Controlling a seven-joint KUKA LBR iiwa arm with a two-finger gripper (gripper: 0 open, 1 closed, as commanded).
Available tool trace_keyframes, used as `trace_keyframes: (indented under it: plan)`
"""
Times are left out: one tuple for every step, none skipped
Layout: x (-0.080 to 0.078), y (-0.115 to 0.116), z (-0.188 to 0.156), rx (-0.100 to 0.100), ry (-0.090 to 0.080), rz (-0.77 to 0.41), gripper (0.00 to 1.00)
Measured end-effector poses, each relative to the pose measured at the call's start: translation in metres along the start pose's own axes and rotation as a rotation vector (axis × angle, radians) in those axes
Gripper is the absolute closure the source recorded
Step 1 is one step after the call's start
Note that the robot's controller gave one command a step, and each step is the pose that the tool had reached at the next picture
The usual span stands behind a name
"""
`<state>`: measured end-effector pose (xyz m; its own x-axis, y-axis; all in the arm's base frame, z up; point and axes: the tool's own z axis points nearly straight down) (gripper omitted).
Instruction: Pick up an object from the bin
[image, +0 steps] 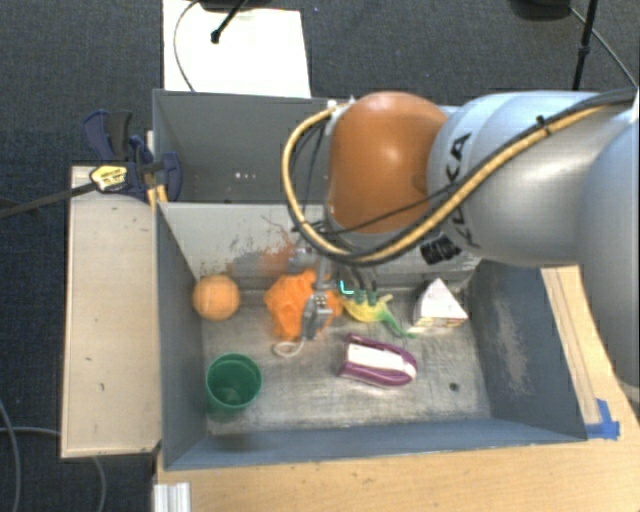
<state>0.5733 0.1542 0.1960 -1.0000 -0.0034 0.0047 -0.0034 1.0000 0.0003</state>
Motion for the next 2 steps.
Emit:
trace_keyframes:
  plan:
    - [-0.002, -0.001, -0.004, -0.001, -0.008, 0.004, 0.00]
    - [-0.001, -0.003, 0.060, -0.003, -0.013, 0.008, 0.00]
